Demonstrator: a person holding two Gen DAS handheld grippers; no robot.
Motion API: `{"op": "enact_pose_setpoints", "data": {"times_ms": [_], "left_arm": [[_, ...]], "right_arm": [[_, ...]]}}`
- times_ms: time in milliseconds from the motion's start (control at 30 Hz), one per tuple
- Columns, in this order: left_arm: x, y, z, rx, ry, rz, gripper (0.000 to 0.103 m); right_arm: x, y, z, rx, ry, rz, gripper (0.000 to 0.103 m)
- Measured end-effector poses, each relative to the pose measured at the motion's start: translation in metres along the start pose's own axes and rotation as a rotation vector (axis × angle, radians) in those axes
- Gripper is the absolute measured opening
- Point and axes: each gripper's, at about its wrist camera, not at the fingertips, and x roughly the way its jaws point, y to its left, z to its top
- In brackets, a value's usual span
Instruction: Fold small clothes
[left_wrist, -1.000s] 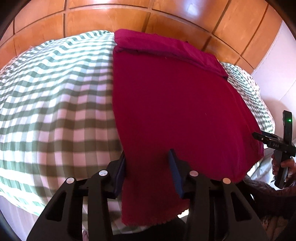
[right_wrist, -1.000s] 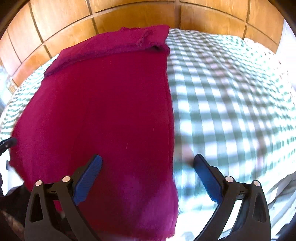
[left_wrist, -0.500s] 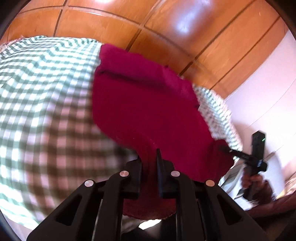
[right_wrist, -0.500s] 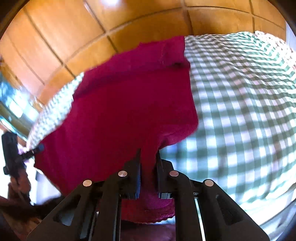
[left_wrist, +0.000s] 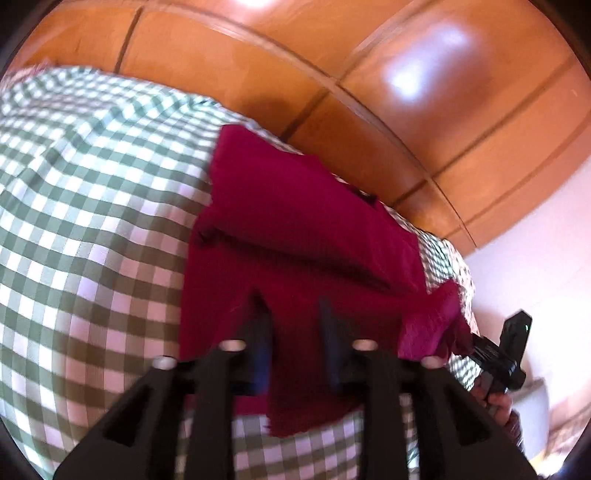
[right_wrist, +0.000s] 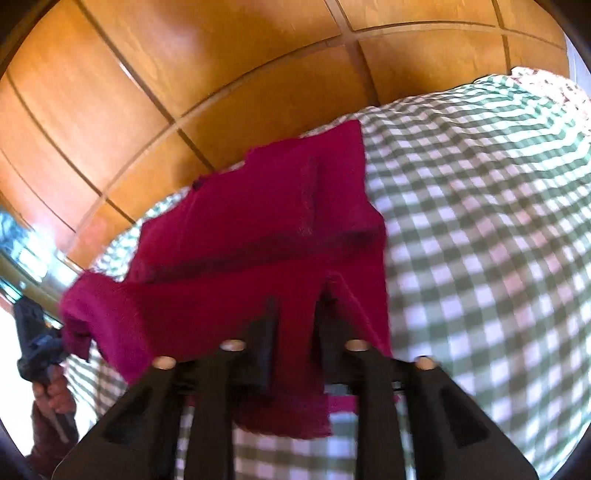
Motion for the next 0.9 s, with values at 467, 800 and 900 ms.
{"op": "enact_pose_setpoints", "data": {"times_ms": [467,800,900], "left_arm": [[-0.005,0.042,-0.053,0.027,0.039,0.051,0.064],[0.003,0.03,-0.074,0.124,0.038,0.18,0.023],[-0.003,0.028,-0.081,0.143,0.034,0.183,0.02]], "right_arm": [[-0.018,-0.028,-0.056,-0.002,0.019,-0.107,0.096],[0.019,-0.008,-0.054,-0.1,0.014,-0.179,0.039],[0.01,-0.008,-0.06,-0.096,0.029,-0.153,0.029]]}}
